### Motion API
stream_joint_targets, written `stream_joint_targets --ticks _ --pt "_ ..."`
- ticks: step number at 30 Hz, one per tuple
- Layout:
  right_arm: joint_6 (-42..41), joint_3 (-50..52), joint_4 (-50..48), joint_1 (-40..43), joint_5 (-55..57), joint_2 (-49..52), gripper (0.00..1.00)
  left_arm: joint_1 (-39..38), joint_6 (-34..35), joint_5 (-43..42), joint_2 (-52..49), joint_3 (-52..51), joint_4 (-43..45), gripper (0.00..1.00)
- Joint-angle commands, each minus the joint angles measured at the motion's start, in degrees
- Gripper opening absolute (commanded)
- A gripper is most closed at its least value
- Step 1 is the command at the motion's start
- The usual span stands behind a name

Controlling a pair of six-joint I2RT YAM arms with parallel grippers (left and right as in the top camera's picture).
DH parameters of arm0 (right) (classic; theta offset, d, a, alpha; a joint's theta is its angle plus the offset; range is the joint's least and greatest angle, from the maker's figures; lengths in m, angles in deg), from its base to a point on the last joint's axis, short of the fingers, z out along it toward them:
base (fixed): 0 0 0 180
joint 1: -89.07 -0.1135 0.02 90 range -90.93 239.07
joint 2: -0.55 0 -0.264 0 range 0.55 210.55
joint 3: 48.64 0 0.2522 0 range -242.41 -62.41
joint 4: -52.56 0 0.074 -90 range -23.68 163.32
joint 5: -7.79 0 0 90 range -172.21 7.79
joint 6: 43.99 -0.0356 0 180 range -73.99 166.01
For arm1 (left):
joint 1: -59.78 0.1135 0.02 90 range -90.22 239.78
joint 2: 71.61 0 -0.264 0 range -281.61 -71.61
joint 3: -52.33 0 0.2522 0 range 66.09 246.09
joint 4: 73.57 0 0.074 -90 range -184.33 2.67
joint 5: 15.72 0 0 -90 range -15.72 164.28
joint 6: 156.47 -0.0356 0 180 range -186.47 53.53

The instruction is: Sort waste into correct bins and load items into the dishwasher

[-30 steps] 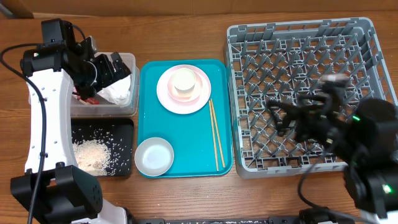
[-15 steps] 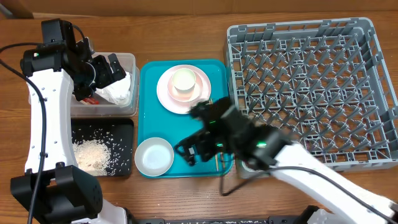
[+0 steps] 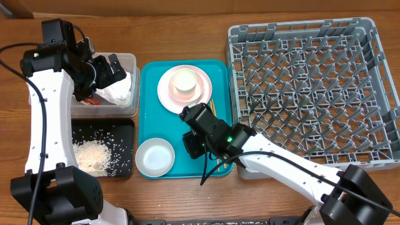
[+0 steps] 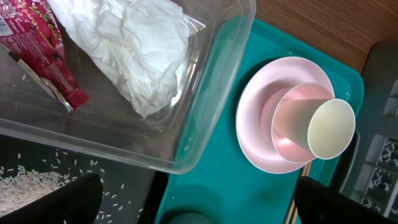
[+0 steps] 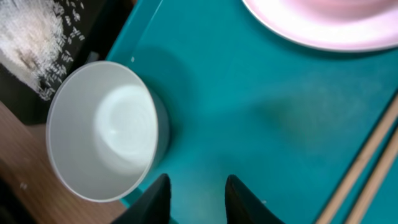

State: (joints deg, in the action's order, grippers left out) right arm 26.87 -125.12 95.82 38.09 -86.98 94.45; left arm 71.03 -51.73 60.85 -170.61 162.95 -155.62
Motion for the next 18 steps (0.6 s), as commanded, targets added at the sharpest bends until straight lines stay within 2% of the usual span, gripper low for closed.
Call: stream_joint_targets --ticks 1,5,12,15,18 --pt "-0.5 -1.1 -0.8 0.1 7.9 0.1 0.28 0.0 -1.0 0.4 0.5 1.0 0.0 1.00" --pt "-0.9 -1.1 -1.9 0.0 7.2 0.1 0.28 0.0 -1.0 0.4 0.5 1.0 0.0 1.00" --pt "-0.9 -1.1 -9.6 -1.9 -6.0 0.1 0.30 0.0 -1.0 0.4 0.5 1.0 0.0 1.00" --pt "-0.9 -1.1 -10.3 -3.0 -4.1 0.1 0.29 0.0 -1.0 0.4 0.5 1.0 0.0 1.00" --pt "-0.8 -1.0 -8.3 -3.1 3.3 0.1 0.30 0.0 -1.0 0.4 0.5 1.0 0.0 1.00"
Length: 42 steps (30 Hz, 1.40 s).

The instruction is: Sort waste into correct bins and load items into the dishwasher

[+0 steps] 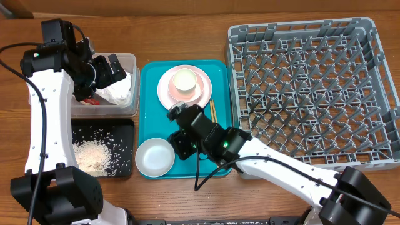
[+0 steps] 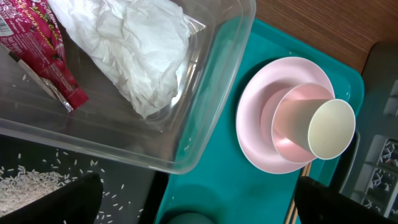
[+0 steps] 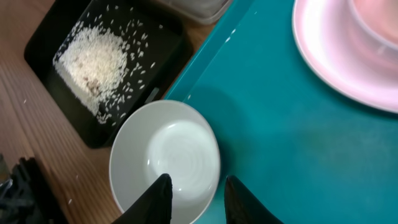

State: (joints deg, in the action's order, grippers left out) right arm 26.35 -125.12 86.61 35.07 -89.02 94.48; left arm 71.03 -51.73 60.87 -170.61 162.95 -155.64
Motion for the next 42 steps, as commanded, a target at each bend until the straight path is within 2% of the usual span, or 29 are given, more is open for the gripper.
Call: stream_joint_targets --ticks 1,4,8,15,21,26,42 --pt "-0.3 -1.0 1.8 0.0 9.0 0.2 0.31 0.0 -1.0 0.3 0.5 1.0 0.0 1.00" --pt "-0.4 -1.0 6.4 0.2 20.2 1.0 0.38 0.0 -1.0 0.3 0.5 1.0 0.0 1.00" --pt "-3.7 -1.0 8.3 1.4 23.8 2.6 0.42 0.0 -1.0 0.3 0.5 1.0 0.0 1.00" --pt "-7.8 -1.0 9.2 5.5 23.9 8.0 0.42 0.0 -1.0 0.3 0.5 1.0 0.0 1.00" --pt "-10.9 -1.0 8.9 8.3 21.2 8.9 0.44 0.0 -1.0 0.3 0.5 1.0 0.0 1.00" --pt "-13.4 -1.0 8.9 8.7 16.8 8.9 0.43 0.0 -1.0 0.3 0.5 1.0 0.0 1.00" --pt "-16.4 1.3 8.5 8.7 17.2 9.1 0.43 -0.1 -1.0 0.3 0.5 1.0 0.0 1.00"
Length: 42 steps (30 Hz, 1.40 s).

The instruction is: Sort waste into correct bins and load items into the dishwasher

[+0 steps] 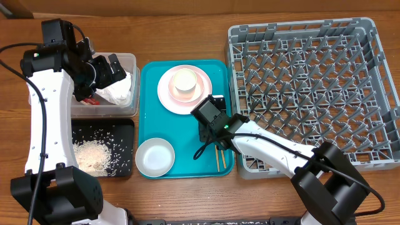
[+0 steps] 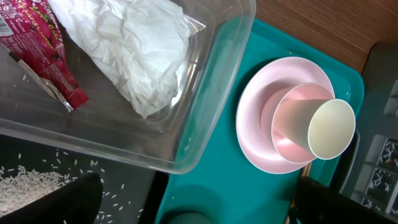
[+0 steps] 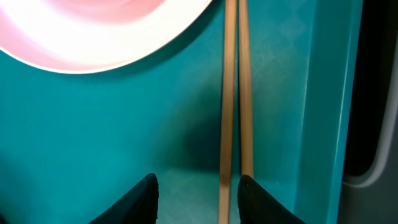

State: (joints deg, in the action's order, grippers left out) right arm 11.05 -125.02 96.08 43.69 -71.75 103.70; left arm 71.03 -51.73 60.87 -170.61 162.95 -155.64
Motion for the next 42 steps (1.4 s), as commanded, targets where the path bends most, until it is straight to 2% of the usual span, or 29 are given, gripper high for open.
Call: stream_joint_targets --ticks 1,5,9,24,27,28,29,32,35,42 --pt "-1.1 1.8 -1.6 0.1 0.0 -0.1 0.43 -0.1 -1.0 0.3 0.5 1.0 0.0 1.00" --pt "-1.2 2.4 -2.7 0.1 -0.2 -0.1 0.42 -0.1 -1.0 0.3 0.5 1.0 0.0 1.00" --pt "-1.3 2.6 -2.6 0.1 -0.3 0.2 0.33 -0.1 -1.0 0.3 0.5 1.0 0.0 1.00" --pt "-1.4 2.6 -4.8 0.0 -1.5 3.1 0.33 -0.1 -1.0 0.3 0.5 1.0 0.0 1.00" --pt "-1.4 2.6 -5.4 0.0 -4.1 3.1 0.29 -0.1 -1.0 0.3 0.5 1.0 0.0 1.00" --pt "-1.4 2.6 -5.5 0.0 -4.8 3.1 0.22 -0.1 -1.0 0.3 0.5 1.0 0.0 1.00" --pt "-1.6 2.6 -5.5 0.0 -4.8 3.1 0.21 -0.1 -1.0 0.3 0.5 1.0 0.0 1.00" --pt "-2.9 2.6 -5.5 0.0 -4.6 3.1 0.21 -0.1 -1.0 0.3 0.5 1.0 0.0 1.00" --pt "-2.9 2.6 -6.1 0.0 -4.1 3.1 0.16 -0.1 -1.0 0.3 0.5 1.0 0.0 1.00" --pt "-2.9 2.6 -6.1 0.0 -1.5 4.7 0.16 -0.1 -1.0 0.3 0.5 1.0 0.0 1.00"
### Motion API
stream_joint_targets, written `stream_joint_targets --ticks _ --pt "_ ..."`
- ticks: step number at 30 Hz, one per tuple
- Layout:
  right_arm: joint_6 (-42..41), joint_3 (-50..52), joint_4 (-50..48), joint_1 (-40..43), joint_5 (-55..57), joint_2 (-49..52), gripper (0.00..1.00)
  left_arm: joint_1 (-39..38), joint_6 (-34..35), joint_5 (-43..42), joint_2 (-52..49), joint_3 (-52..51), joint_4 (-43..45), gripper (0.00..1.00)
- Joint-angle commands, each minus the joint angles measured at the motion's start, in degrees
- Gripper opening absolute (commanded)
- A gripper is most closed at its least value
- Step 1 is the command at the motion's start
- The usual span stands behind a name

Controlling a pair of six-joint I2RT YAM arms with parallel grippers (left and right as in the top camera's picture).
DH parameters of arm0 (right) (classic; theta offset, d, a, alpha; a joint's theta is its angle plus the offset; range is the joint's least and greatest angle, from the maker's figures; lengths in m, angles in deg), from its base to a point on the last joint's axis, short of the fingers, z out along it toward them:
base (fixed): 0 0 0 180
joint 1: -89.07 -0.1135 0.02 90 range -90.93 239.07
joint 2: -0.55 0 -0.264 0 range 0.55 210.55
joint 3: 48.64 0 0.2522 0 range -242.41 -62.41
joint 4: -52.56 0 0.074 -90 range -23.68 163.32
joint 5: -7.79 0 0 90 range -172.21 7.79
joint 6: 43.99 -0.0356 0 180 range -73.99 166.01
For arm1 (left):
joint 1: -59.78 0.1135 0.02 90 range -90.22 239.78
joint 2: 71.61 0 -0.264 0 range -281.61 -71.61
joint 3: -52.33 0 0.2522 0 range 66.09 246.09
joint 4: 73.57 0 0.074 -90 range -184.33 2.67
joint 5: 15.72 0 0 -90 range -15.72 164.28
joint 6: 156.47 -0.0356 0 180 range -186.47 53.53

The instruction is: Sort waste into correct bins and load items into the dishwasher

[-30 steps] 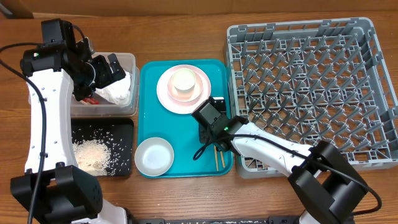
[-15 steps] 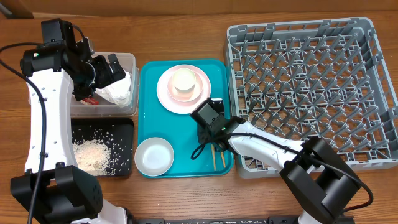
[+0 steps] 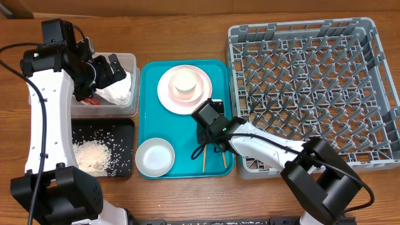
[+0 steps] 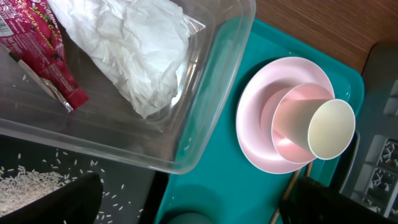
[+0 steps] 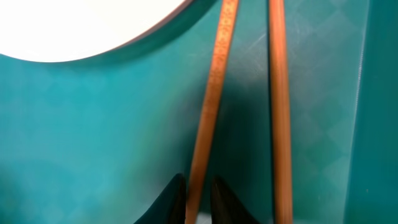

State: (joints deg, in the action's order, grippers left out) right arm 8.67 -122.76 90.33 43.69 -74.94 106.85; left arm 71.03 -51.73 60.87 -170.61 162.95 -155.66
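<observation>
Two wooden chopsticks lie on the teal tray (image 3: 150,112). My right gripper (image 5: 199,193) is shut on the left chopstick (image 5: 211,106), which slants away from the other chopstick (image 5: 278,112). In the overhead view the right gripper (image 3: 208,132) sits low at the tray's right side, below the pink plate (image 3: 169,94) carrying a pale cup (image 3: 184,81). A white bowl (image 3: 155,156) stands at the tray's front left. My left gripper (image 3: 115,70) hangs open over the clear bin (image 3: 128,59), which holds white tissue (image 4: 130,43) and a red wrapper (image 4: 46,59).
A grey dish rack (image 3: 312,87) full of upright tines fills the right side, next to the tray's edge. A black tray (image 3: 125,147) with loose rice (image 3: 94,155) lies in front of the clear bin.
My right gripper's jaws stood apart astride both chopsticks; now they are shut on the left one, which has swung out at an angle from its partner. The left arm has not moved.
My right gripper was low beside the white bowl, then over the bowl near the rice tray. It then stood open over the pair of chopsticks at the tray's right side, and now grips one of them. The left gripper stayed open over the clear bin throughout.
</observation>
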Motion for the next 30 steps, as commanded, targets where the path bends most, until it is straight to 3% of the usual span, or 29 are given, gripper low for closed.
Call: stream_joint_targets --ticks 1,8,12,24,30 --pt "-0.5 0.3 -0.6 0.0 1.7 1.9 0.16 -0.1 -1.0 0.3 0.5 1.0 0.0 1.00" --pt "-0.5 0.2 -1.6 0.0 1.7 3.0 0.15 -0.1 -1.0 0.3 0.5 1.0 0.0 1.00" --pt "-1.4 -0.9 -0.5 0.0 1.6 2.9 0.04 -0.1 -1.0 0.3 0.5 1.0 0.0 1.00" --pt "-1.6 -6.1 7.2 0.3 5.7 -1.3 0.04 -0.1 -1.0 0.3 0.5 1.0 0.0 1.00" --pt "5.6 -11.5 9.4 0.6 5.7 -7.9 0.04 -0.1 -1.0 0.3 0.5 1.0 0.0 1.00"
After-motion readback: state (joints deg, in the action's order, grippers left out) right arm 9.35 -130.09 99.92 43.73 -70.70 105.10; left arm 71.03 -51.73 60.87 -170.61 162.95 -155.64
